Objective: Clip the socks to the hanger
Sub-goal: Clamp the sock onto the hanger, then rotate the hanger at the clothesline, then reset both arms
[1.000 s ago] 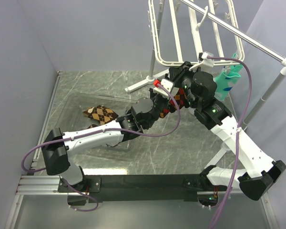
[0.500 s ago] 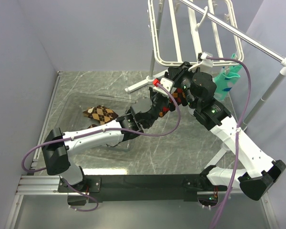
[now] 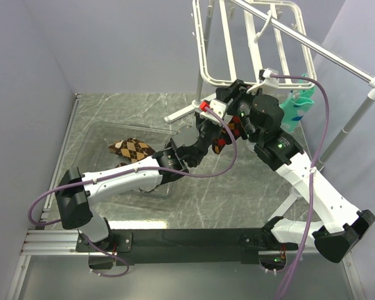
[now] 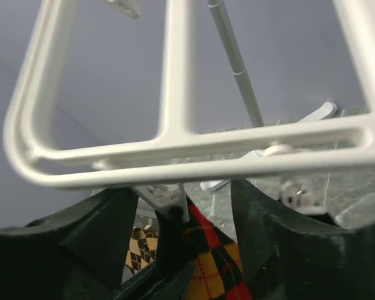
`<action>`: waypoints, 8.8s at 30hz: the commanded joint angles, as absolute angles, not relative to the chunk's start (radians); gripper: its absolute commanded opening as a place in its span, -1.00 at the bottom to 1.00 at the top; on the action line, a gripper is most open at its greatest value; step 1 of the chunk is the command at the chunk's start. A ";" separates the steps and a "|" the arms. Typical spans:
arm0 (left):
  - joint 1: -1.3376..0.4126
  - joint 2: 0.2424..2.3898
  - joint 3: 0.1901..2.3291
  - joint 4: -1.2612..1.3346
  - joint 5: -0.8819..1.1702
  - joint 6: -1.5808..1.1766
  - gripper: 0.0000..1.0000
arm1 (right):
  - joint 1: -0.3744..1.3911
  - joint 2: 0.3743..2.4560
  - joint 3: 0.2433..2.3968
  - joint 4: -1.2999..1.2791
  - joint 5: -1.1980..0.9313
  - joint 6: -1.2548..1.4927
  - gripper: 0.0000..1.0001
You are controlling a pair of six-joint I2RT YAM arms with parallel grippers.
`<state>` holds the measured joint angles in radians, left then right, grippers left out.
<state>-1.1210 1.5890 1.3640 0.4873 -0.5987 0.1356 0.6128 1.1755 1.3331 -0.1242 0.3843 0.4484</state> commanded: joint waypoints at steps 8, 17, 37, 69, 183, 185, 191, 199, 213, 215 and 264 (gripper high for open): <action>-1.123 1.542 1.332 0.471 -0.620 0.092 -0.99 | 0.611 1.131 1.359 -0.124 0.391 0.457 0.72; -1.108 1.476 1.263 0.436 -0.606 0.048 -0.99 | 0.609 1.083 1.339 -0.120 0.382 0.454 0.77; -0.982 1.210 1.212 0.247 -0.338 -0.124 0.36 | 0.601 0.962 1.255 -0.149 0.497 0.393 0.72; -0.629 1.697 2.071 -0.186 0.043 -0.437 0.23 | 0.597 0.687 1.147 -0.479 0.434 0.388 0.63; -0.598 1.802 2.100 0.049 -0.071 -0.474 -0.02 | 0.597 0.948 1.387 -0.308 0.029 -0.402 -0.36; -0.598 1.795 2.083 0.060 -0.048 -0.489 -0.07 | 0.595 0.933 1.400 -0.313 0.003 -0.382 -0.27; -0.598 1.744 1.997 0.098 -0.029 -0.541 -0.21 | 0.597 0.870 1.417 -0.292 -0.055 -0.289 0.04; -0.600 1.626 1.766 0.242 -0.028 -0.659 -0.26 | 0.597 0.870 1.465 -0.302 -0.002 -0.166 0.16; -0.666 1.574 1.657 0.281 0.028 -0.732 -0.31 | 0.597 0.865 1.430 -0.285 0.035 -0.058 0.16; -0.673 1.556 1.625 0.293 0.022 -0.736 -0.31 | 0.597 0.871 1.431 -0.294 0.028 -0.066 0.16; -0.503 1.718 2.265 -0.319 0.112 -0.252 0.82 | 0.598 0.924 1.405 -0.606 0.194 0.215 0.36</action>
<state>-0.5076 1.6493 2.1731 -0.1909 0.1410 -0.3504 0.5995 0.9199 1.4220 -0.5549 0.2909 0.1650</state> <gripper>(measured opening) 0.903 0.672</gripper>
